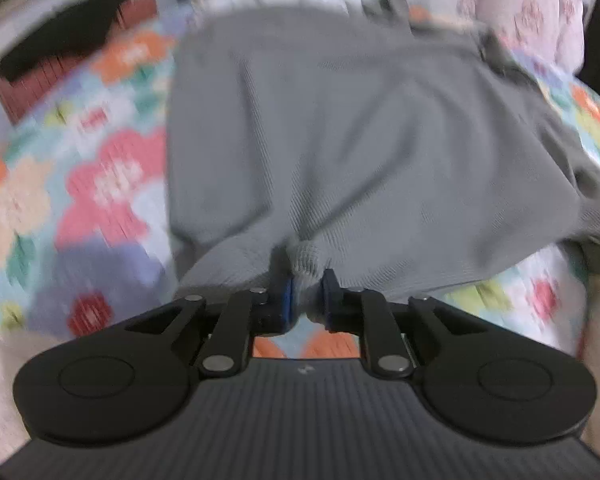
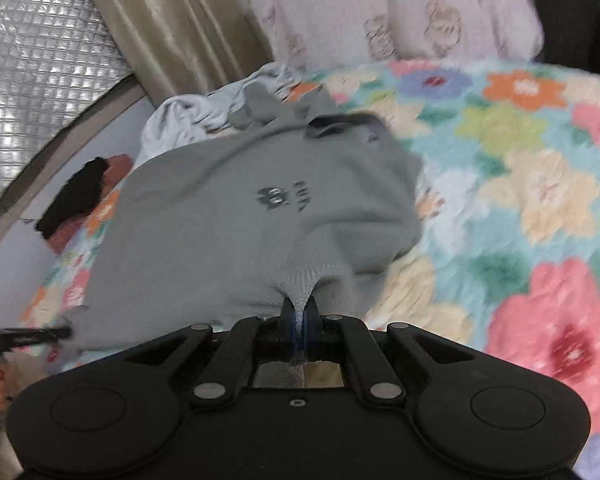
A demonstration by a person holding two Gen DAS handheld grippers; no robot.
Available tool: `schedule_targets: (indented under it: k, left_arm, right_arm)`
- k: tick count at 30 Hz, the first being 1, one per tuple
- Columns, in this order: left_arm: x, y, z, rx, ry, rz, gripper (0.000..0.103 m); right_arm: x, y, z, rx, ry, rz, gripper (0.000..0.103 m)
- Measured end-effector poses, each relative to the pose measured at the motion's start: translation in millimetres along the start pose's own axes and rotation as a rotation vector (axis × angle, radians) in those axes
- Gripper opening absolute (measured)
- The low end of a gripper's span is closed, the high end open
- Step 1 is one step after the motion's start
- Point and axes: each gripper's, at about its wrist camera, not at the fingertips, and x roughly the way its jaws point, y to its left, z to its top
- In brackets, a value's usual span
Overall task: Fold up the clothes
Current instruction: 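Grasp the shirt hem with the left tool while the right tool grasps another hem point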
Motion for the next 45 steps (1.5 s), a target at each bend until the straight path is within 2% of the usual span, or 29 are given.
schedule_targets:
  k: [1, 2, 3, 5, 8, 10, 15, 16, 18, 19, 20, 21, 22, 24, 26, 29, 31, 33, 34, 36, 37, 38, 39, 40, 41, 43, 45]
  left_arm:
    - [3, 0, -1, -0.007, 0.033, -0.016, 0.015]
    - [-4, -8, 0, 0.019, 0.017, -0.038, 0.015]
    - [-11, -16, 2, 0.045, -0.003, -0.055, 0.015]
    - [-27, -38, 7, 0.111, -0.080, -0.135, 0.017]
    - [-34, -76, 14, 0.181, -0.176, -0.323, 0.032]
    - [-29, -104, 17, 0.230, -0.208, -0.421, 0.039]
    - [-10, -175, 34, 0.335, -0.196, -0.631, 0.057]
    - [-4, -184, 36, 0.342, -0.195, -0.645, 0.060]
    - [8, -201, 39, 0.354, -0.194, -0.672, 0.073]
    - [17, -206, 39, 0.354, -0.185, -0.655, 0.073]
    - [27, -211, 39, 0.354, -0.176, -0.637, 0.072]
    - [36, -216, 39, 0.354, -0.166, -0.619, 0.052]
    - [50, -216, 41, 0.335, -0.118, -0.598, 0.004]
    - [72, -214, 46, 0.282, -0.047, -0.573, 0.003]
    - [76, -208, 46, 0.266, -0.065, -0.572, 0.003]
    - [73, -204, 45, 0.275, -0.082, -0.574, 0.003]
    - [71, -204, 45, 0.273, -0.083, -0.584, 0.003]
    - [71, -204, 44, 0.271, -0.082, -0.597, 0.003]
    - [71, -205, 46, 0.268, -0.081, -0.601, 0.003]
    - [73, -202, 47, 0.256, -0.083, -0.609, 0.003]
    - [72, -201, 48, 0.246, -0.087, -0.616, 0.003]
    - [71, -198, 48, 0.235, -0.089, -0.622, 0.003]
    - [71, -196, 49, 0.224, -0.091, -0.629, 0.003]
    - [69, -192, 51, 0.193, -0.079, -0.661, 0.003]
    - [67, -188, 53, 0.162, -0.068, -0.692, 0.003]
    - [63, -180, 56, 0.099, -0.044, -0.755, 0.003]
    - [65, -171, 58, -0.008, 0.049, -0.876, 0.003]
  right_arm:
    - [-1, 0, 0, 0.003, -0.003, 0.013, 0.006]
    - [-1, 0, 0, 0.006, -0.007, 0.025, 0.006]
    - [0, 3, 0, 0.006, -0.009, 0.040, 0.006]
    - [1, 8, 1, 0.005, -0.014, 0.069, 0.006]
    - [7, 16, 5, 0.015, -0.019, 0.122, 0.006]
    - [14, 24, 14, 0.013, -0.011, 0.158, 0.006]
    - [45, 30, 48, 0.026, 0.032, 0.232, 0.006]
    - [50, 29, 51, 0.036, 0.042, 0.239, 0.006]
    - [59, 27, 57, 0.056, 0.062, 0.255, 0.006]
    - [62, 26, 58, 0.058, 0.069, 0.275, 0.006]
    - [65, 24, 59, 0.062, 0.076, 0.297, 0.006]
    - [67, 19, 58, 0.073, 0.085, 0.327, 0.006]
    - [68, 13, 58, 0.089, 0.086, 0.332, 0.011]
    - [62, -12, 54, 0.153, 0.049, 0.267, 0.018]
    - [53, -39, 49, 0.225, 0.020, 0.198, 0.043]
    - [51, -82, 38, 0.328, 0.021, 0.097, 0.044]
    - [57, -103, 33, 0.387, 0.029, 0.065, 0.045]
    - [70, -114, 31, 0.417, 0.043, 0.065, 0.051]
    - [79, -115, 32, 0.418, 0.055, 0.071, 0.059]
    - [100, -116, 35, 0.403, 0.090, 0.082, 0.062]
    - [112, -116, 37, 0.387, 0.110, 0.089, 0.057]
    - [124, -112, 38, 0.362, 0.125, 0.103, 0.019]
    - [135, -109, 39, 0.338, 0.141, 0.114, 0.008]
    - [136, -105, 40, 0.316, 0.151, 0.103, 0.008]
    - [126, -96, 43, 0.267, 0.122, 0.065, 0.008]
    - [84, -81, 47, 0.198, 0.020, -0.022, 0.004]
    - [40, -74, 47, 0.161, -0.065, -0.115, 0.003]
